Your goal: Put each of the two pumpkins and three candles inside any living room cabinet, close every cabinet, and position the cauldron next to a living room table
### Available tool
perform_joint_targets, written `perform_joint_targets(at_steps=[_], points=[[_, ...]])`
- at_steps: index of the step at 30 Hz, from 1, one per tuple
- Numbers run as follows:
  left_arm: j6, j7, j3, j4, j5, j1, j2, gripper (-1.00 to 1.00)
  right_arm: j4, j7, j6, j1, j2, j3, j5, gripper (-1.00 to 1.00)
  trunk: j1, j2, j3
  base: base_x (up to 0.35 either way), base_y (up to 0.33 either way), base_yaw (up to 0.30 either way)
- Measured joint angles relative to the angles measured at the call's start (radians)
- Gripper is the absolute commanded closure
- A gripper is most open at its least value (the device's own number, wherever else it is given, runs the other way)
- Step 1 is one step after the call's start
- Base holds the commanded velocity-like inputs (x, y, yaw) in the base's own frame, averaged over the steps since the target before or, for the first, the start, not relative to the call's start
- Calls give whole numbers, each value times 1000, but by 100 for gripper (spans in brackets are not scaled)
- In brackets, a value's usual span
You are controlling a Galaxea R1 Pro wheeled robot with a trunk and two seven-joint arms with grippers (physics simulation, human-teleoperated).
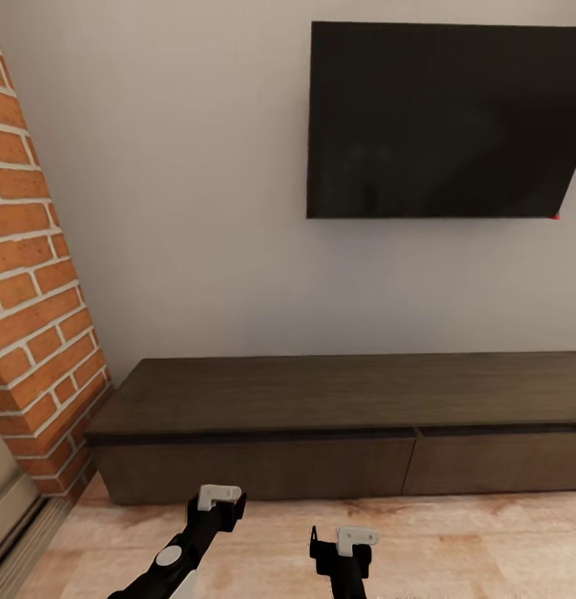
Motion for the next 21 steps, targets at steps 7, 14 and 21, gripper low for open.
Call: perform_joint_targets(at_steps=[7, 14, 21], points=[[-1, 1, 0, -1, -1, 1, -1, -100, 3, 0, 0, 0, 0, 0, 0, -100, 0, 0, 5, -97, 0, -268], [-3, -1, -1, -1, 0, 2, -2, -100, 4, 0, 0, 0, -1, -1, 0, -100, 1, 0, 9, -302, 0, -273], [-3, -1, -1, -1, -1, 2, -2, -100, 5, -1, 0, 1, -3, -3, -3, -100, 1, 0, 13, -337, 0, -274]])
